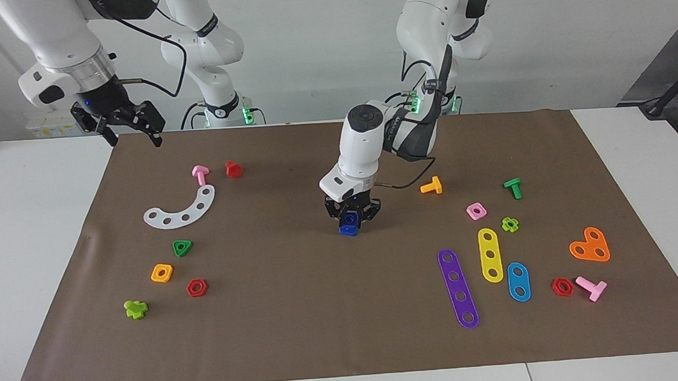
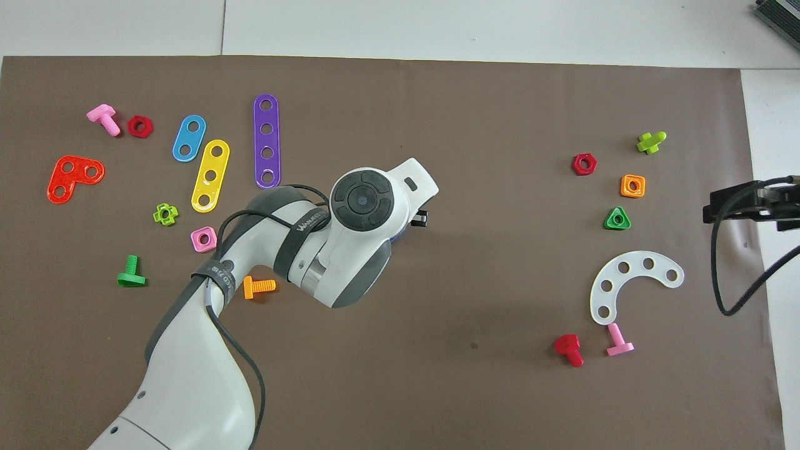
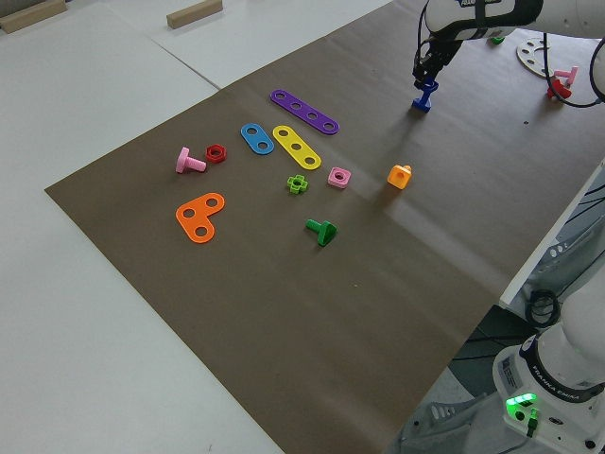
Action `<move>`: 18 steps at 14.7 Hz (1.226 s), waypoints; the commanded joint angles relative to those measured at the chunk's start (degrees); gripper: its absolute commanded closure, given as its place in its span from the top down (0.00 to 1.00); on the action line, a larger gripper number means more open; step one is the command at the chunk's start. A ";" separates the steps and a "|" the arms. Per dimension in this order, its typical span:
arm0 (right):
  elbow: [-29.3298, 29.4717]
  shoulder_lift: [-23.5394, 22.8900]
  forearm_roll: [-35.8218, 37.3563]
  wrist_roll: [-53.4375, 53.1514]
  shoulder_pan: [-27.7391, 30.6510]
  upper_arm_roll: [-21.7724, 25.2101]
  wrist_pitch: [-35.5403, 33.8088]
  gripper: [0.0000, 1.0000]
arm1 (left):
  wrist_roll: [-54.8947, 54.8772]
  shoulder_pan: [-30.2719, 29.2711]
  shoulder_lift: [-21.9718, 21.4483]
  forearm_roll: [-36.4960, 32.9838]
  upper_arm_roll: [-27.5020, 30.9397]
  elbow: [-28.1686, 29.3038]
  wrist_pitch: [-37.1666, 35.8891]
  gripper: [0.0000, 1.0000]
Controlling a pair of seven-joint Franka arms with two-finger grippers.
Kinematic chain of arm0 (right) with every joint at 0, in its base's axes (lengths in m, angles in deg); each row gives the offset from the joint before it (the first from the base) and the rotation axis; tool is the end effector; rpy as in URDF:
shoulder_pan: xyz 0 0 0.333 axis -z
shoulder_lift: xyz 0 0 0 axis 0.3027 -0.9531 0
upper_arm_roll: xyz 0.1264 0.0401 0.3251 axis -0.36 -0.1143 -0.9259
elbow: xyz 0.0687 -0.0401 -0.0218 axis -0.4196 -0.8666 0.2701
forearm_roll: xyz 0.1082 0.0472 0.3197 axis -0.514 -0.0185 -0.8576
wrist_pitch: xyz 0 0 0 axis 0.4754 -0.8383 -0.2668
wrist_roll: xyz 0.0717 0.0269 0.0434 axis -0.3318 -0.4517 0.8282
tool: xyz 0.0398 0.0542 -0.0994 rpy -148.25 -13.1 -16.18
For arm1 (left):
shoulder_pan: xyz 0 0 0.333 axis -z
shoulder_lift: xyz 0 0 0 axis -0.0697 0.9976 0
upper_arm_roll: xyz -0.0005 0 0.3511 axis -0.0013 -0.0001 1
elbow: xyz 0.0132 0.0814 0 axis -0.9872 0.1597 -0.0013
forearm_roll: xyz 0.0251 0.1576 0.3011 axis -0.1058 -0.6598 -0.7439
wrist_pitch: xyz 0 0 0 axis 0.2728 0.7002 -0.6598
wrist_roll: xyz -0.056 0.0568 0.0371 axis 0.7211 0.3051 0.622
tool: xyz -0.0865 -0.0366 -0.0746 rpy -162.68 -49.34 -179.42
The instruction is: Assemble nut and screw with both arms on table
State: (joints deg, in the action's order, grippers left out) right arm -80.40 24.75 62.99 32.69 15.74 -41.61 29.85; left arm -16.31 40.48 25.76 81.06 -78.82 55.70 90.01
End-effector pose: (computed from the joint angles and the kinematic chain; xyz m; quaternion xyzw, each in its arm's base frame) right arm 0.4809 -0.0194 0.6540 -0.9980 0.0627 0.0107 0.0008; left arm 0.5135 -0.4042 0.3962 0.9920 -0.0992 0.0613 0.0487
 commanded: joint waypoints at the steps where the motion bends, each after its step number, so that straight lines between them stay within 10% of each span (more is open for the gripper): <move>1: -1.47 1.31 -1.11 1.33 0.65 -0.27 0.76 1.00 | 1.27 1.13 -0.37 -0.95 1.13 1.14 0.65 0.46; 3: -1.47 1.31 -1.11 1.33 0.65 -0.27 0.76 1.00 | 1.62 1.22 -0.37 -0.95 1.04 1.40 0.73 0.52; 5: -1.38 1.22 -1.11 1.33 0.65 -0.27 0.76 1.00 | 1.62 1.48 -0.45 -0.95 1.04 1.58 0.91 1.00; 10: -1.38 1.31 -1.11 1.33 0.65 -0.27 0.76 1.00 | 1.53 0.70 -1.68 -0.95 1.21 1.22 -1.28 1.00; 18: -1.38 1.22 -1.11 1.33 0.65 -0.27 0.76 1.00 | -8.28 -9.92 -15.12 -0.95 1.21 7.11 -10.67 1.00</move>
State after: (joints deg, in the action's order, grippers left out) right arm -80.40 24.76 62.99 32.69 15.74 -41.61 29.85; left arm -20.45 33.69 15.63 80.87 -77.20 58.60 81.86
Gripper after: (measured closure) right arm 0.000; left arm 0.000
